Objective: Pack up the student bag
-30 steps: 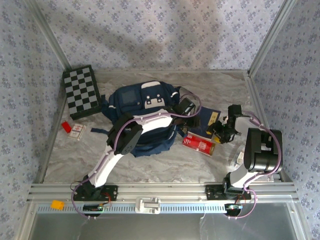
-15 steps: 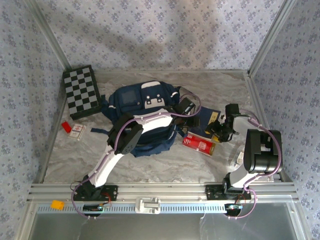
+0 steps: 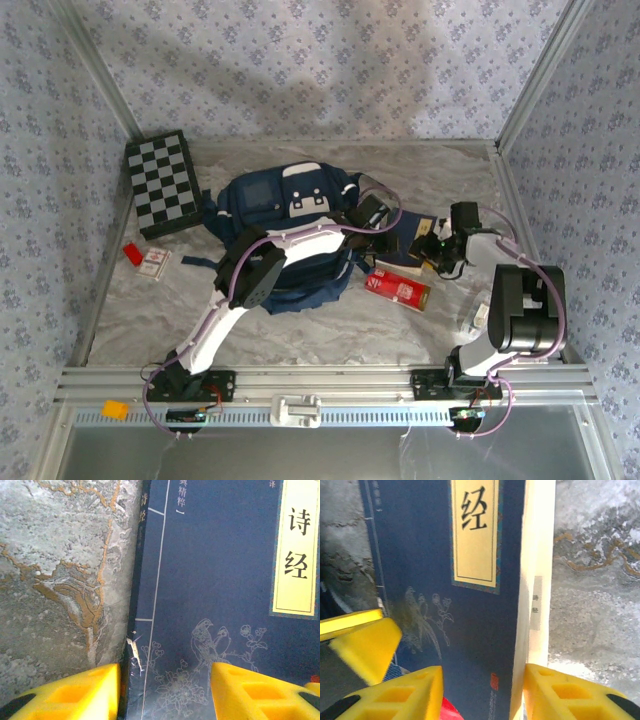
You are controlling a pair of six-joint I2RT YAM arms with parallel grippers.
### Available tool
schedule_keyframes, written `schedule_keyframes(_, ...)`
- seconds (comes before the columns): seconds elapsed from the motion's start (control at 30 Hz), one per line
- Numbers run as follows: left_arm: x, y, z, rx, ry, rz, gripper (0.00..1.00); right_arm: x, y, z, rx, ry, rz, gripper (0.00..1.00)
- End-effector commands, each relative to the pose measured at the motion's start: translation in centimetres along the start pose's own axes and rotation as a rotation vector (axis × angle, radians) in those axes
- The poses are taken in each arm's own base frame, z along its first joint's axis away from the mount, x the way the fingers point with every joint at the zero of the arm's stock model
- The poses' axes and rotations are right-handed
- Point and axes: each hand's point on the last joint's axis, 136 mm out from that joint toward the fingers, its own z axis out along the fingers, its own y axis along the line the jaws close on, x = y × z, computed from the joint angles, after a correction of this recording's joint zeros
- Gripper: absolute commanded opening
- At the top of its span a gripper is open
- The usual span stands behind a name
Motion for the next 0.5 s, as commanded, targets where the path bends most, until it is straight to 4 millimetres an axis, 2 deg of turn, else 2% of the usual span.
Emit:
schedule_keyframes(0.0, 0.7, 0.7, 0.3, -0.020, 0.019, -0.005, 0.49, -0.7, 1.6, -1.3, -0.072, -0.031, -0.040, 0.43)
schedule_keyframes(0.27, 0.8, 1.0, 0.5, -0.030, 0.020, -0.008, 0.49, -0.1, 1.2, -2.3, -0.093, -0.040, -0.031, 0.35)
schedule_keyframes(0.47, 0.6, 0.8, 0.3, -0.024, 0.016, -0.010, 0.49, 0.2, 0.9, -1.3, -0.119, -0.010, -0.010, 0.29)
